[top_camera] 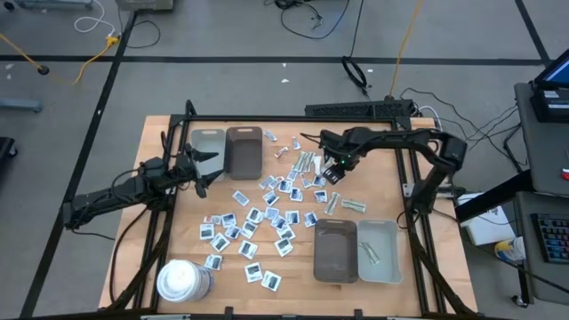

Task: Pick & Place First Aid Supplies
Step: Put the white bandage pack into the bottom gray bin

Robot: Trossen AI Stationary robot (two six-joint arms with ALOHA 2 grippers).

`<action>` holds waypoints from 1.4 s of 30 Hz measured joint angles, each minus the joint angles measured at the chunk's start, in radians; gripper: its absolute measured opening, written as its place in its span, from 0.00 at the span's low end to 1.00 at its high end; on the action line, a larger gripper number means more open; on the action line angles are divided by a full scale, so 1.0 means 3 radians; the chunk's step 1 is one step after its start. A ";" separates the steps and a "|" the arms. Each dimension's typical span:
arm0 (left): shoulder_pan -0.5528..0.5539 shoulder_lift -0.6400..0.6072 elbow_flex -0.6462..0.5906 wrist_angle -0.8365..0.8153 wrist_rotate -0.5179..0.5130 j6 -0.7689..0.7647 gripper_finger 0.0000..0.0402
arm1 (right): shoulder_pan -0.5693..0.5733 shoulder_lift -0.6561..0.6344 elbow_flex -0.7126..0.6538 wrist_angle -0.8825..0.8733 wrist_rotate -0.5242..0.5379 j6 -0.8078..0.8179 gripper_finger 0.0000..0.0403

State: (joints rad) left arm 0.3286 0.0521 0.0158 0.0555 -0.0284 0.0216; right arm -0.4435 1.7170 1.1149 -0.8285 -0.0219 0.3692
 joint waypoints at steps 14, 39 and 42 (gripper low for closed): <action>0.0000 0.0000 0.0000 0.0000 0.0000 0.0000 0.76 | 0.0024 0.0165 0.0000 0.0120 -0.0003 -0.0056 0.40; 0.0000 0.0000 0.0000 0.0000 0.0000 0.0000 0.76 | 0.0067 -0.0048 -0.0077 -0.0070 -0.0085 0.0109 0.00; -0.0001 0.0000 0.0000 0.0000 0.0000 0.0000 0.76 | 0.0066 -0.0165 -0.0026 -0.0209 -0.0081 0.0225 0.00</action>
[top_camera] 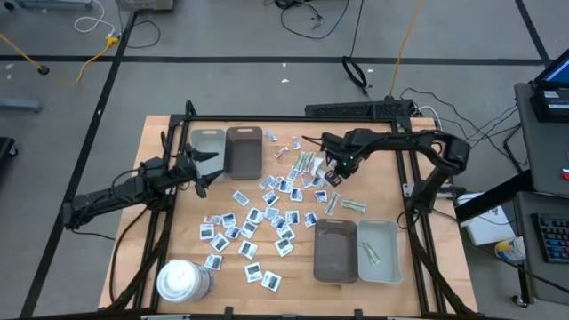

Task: Pick & Place First Aid Supplies
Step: Put the white bandage pack into the bottom gray bin

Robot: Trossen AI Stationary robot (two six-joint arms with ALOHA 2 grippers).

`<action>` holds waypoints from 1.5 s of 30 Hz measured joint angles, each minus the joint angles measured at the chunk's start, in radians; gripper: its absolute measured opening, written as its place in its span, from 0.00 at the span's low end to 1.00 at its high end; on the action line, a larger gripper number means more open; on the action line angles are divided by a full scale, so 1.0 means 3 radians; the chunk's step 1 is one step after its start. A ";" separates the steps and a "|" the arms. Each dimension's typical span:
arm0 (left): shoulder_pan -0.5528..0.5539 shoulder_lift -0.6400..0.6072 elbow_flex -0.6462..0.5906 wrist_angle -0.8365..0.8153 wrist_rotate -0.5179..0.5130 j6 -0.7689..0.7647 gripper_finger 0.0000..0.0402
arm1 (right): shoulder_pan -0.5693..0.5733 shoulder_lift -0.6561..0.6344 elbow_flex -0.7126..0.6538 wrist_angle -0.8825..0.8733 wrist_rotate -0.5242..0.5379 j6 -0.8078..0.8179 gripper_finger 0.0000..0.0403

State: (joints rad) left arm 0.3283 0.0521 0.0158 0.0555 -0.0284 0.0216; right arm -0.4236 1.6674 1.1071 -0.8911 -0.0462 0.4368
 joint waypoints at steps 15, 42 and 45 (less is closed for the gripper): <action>0.0000 0.0000 0.0000 0.0000 0.0000 0.0000 0.76 | 0.0000 -0.0368 0.0443 -0.0702 0.0087 0.1241 0.00; 0.0001 0.0000 0.0000 0.0000 0.0000 0.0000 0.76 | 0.1830 -0.0967 0.0538 -0.1466 0.0083 0.3556 0.00; 0.0001 0.0000 0.0000 0.0000 0.0001 0.0000 0.76 | 0.2186 -0.1013 0.0537 -0.1530 0.0082 0.3884 0.00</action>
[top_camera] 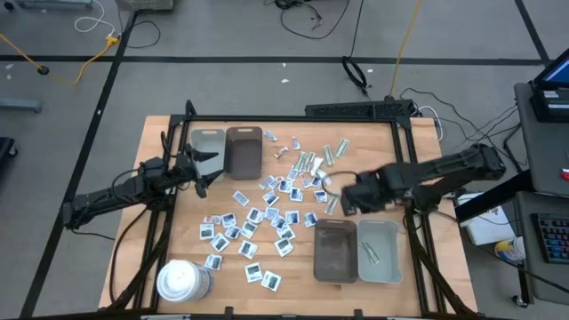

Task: Pick & Place First Aid Supplies
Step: Put the white bandage pack into the bottom gray bin

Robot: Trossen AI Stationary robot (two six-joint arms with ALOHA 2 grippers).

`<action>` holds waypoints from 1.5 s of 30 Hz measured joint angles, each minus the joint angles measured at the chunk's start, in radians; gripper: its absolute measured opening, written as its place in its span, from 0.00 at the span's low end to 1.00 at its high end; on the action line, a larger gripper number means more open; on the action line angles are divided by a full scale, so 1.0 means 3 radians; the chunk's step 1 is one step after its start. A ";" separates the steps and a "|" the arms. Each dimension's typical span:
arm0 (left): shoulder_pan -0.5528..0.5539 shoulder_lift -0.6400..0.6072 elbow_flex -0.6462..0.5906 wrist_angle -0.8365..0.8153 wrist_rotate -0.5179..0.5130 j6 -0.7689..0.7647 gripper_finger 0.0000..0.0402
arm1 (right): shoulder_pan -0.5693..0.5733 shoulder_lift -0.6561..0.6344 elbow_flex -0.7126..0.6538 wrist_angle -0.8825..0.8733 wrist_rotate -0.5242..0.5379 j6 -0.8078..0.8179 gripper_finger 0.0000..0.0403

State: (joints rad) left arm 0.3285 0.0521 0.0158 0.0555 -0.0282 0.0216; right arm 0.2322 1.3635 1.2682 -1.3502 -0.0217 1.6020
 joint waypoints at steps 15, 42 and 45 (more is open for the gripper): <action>-0.0001 0.0000 -0.0001 0.0000 0.0000 0.0000 0.76 | 0.1483 -0.0037 -0.0001 0.0033 -0.0015 0.1645 0.00; 0.0000 0.0000 0.0000 0.0000 -0.0001 0.0000 0.76 | 0.1720 0.0252 -0.1279 0.1754 -0.0019 0.1763 0.00; 0.0000 0.0000 0.0000 0.0000 0.0000 0.0000 0.76 | 0.1720 0.0250 -0.1282 0.1775 -0.0018 0.1751 0.00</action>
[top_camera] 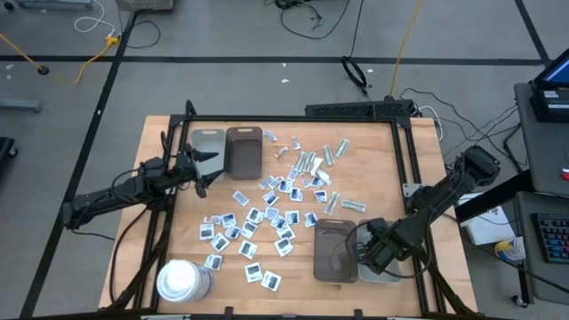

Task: Pick & Place First Aid Supplies
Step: Put the white bandage pack into the bottom gray bin

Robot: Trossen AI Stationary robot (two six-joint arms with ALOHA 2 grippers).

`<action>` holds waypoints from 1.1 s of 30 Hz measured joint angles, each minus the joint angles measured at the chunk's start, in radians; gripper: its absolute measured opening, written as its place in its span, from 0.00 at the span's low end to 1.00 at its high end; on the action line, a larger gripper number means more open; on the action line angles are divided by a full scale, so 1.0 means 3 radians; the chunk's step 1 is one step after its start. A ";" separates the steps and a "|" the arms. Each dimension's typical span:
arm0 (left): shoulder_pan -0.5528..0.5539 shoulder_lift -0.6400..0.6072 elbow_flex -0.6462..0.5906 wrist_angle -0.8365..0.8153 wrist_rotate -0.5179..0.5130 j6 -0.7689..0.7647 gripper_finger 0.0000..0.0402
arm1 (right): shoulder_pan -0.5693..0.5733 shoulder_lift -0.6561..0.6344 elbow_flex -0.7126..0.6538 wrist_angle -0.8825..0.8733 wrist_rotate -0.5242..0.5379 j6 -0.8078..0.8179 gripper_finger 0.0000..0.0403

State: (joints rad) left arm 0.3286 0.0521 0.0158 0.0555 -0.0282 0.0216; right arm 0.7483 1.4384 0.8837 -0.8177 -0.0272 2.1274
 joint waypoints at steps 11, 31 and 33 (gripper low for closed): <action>0.0000 0.0000 0.0000 0.0000 0.0000 0.0000 0.76 | 0.0000 0.0000 0.0000 0.0017 0.0001 -0.0092 0.14; 0.0000 0.0000 0.0000 0.0000 -0.0001 0.0000 0.76 | -0.0217 -0.0302 0.0307 -0.0578 0.0002 -0.1889 0.45; -0.0001 0.0000 0.0000 0.0000 -0.0001 0.0000 0.76 | -0.0268 -0.0348 0.0366 -0.0580 0.0001 -0.2363 0.44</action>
State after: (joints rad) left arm 0.3283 0.0521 0.0158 0.0555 -0.0284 0.0216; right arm 0.6679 1.3340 0.9935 -0.9916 -0.0269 1.4186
